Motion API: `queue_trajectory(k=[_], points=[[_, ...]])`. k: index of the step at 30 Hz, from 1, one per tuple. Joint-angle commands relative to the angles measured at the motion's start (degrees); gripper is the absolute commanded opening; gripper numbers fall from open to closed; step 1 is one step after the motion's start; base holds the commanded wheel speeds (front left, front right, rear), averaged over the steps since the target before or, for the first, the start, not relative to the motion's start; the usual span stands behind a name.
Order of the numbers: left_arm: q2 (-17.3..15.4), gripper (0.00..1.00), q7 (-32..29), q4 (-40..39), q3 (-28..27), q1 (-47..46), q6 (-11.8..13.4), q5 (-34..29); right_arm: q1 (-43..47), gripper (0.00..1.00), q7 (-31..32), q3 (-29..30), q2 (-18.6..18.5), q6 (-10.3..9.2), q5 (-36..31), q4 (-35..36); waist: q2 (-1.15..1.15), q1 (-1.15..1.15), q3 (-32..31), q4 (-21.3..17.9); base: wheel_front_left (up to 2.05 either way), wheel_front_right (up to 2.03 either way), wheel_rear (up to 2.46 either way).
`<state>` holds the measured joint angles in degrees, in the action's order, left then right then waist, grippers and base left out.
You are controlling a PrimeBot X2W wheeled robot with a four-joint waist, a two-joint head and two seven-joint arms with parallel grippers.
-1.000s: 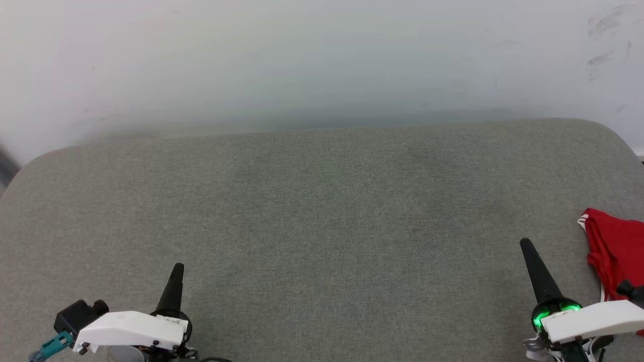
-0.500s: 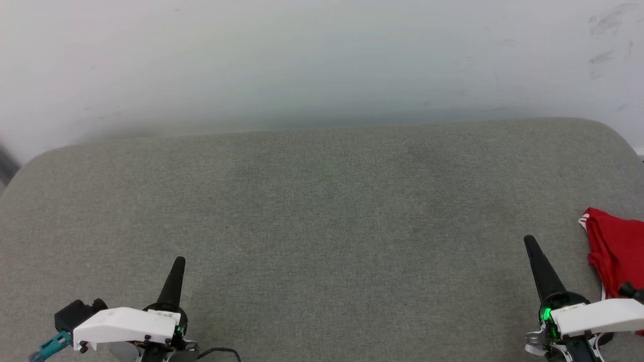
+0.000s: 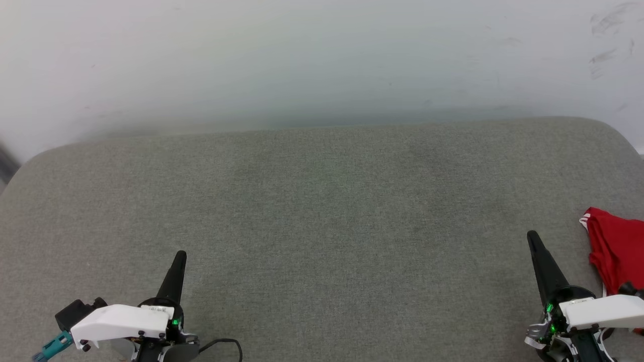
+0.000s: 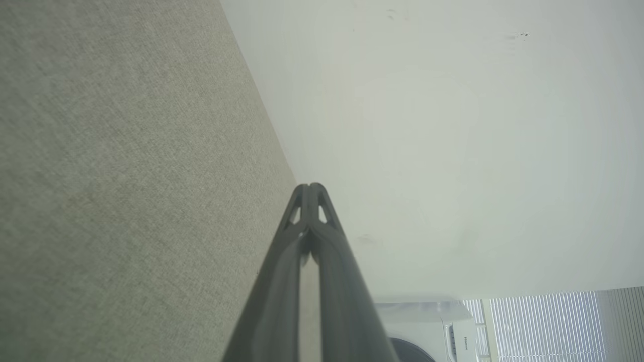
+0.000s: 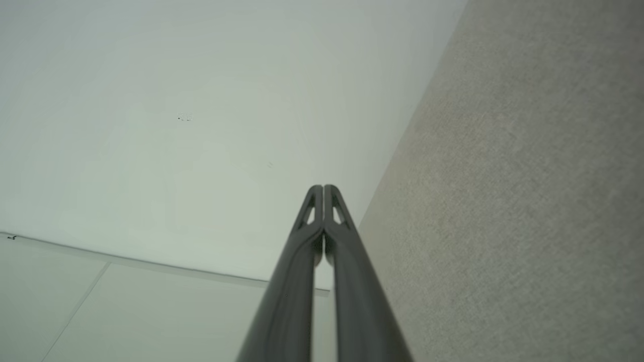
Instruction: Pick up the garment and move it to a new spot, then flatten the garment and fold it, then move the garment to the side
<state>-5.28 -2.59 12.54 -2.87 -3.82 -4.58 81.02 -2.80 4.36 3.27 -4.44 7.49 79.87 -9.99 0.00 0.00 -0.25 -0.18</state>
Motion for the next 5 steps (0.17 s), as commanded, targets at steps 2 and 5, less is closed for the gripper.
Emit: queue_trajectory(k=[2, 5], points=[[0.16, 0.0, -0.63, 0.07, -0.74, -1.17, -0.76, 1.73, -1.4, 0.0, 0.1, 0.31, -0.18, 0.01, 2.17, -0.43, 0.0, 0.0, 0.04, 0.02, 0.0, 0.0, 0.0], [0.48, 0.0, -1.1, 0.32, -1.07, -1.44, -1.17, 3.22, -1.82, 0.0, 0.15, 0.46, -0.12, 0.01, 3.95, -0.94, 0.0, 0.0, 0.09, 0.04, 0.0, 0.0, 0.0]])
